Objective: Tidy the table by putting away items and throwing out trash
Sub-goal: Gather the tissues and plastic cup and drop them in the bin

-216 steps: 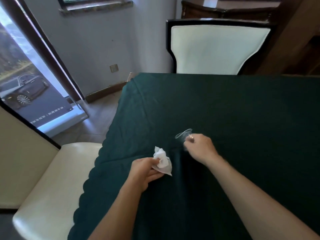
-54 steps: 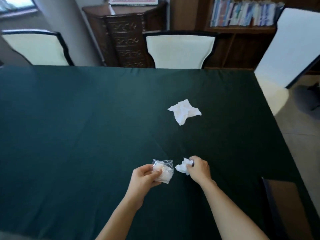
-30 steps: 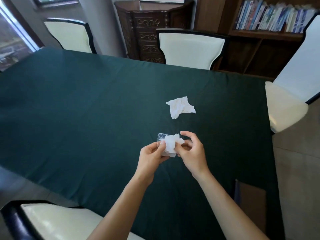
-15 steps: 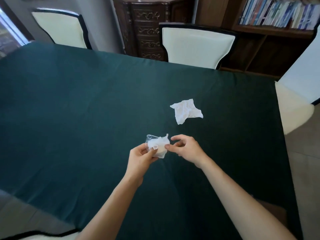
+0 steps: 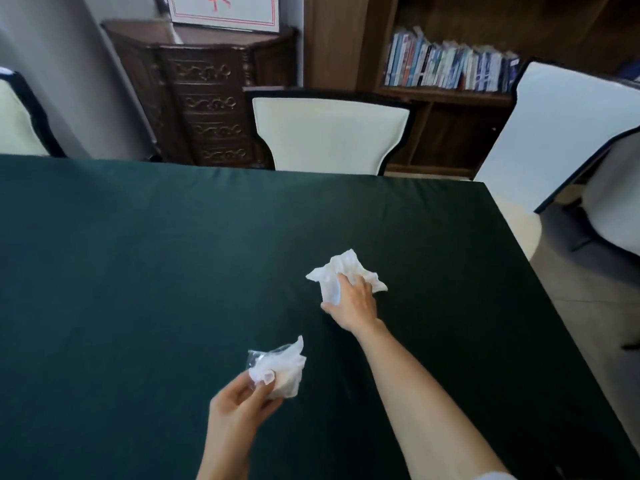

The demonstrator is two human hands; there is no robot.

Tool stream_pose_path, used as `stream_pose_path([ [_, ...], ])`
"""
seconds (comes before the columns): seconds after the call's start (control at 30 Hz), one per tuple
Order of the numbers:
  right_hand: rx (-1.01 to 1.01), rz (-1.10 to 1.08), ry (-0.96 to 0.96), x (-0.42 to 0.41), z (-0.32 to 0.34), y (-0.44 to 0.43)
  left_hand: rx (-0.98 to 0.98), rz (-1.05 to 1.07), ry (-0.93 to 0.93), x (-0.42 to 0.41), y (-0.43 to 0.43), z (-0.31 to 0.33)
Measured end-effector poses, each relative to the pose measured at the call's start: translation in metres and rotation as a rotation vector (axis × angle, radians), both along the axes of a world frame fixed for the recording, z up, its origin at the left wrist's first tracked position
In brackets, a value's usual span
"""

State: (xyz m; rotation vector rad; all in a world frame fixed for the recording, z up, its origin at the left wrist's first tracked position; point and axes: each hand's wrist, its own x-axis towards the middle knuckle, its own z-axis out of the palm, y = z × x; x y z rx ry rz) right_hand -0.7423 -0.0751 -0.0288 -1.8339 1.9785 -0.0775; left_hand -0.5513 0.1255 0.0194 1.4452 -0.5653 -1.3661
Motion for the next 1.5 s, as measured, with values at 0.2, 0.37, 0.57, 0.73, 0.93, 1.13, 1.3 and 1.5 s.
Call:
stream_pose_path([
  [0.2, -0.098, -0.061, -0.073, 0.01, 0.005, 0.006, 0.021, 0.009, 0.01, 0.016, 0.002, -0.012],
  [0.37, 0.003, 0.051, -0.294, 0.026, 0.05, 0.042, -0.013, 0.061, -0.028, 0.041, 0.006, 0.017],
  [0.57, 0.288, 0.451, -0.521, 0.049, 0.149, 0.129, -0.141, 0.146, -0.207, 0.08, 0.029, 0.086],
  [0.73, 0.073, 0.474, -0.951, 0.075, 0.24, 0.213, -0.231, 0.101, -0.303, 0.071, 0.101, 0.153],
  [0.93, -0.255, 0.359, -1.131, 0.106, 0.275, 0.327, -0.354, 0.249, -0.283, 0.052, 0.222, 0.207],
  [1.13, -0.268, 0.773, -1.091, 0.133, 0.286, 0.451, -0.367, 0.492, -0.258, 0.053, 0.343, 0.232],
  [1.3, -0.286, 1.093, -0.953, 0.179, 0.289, 0.52, -0.326, 0.689, -0.244, 0.078, 0.435, 0.235],
  [1.5, -0.246, 1.333, -0.87, 0.263, 0.288, 0.602, -0.353, 0.869, -0.171, 0.133, 0.535, 0.237],
])
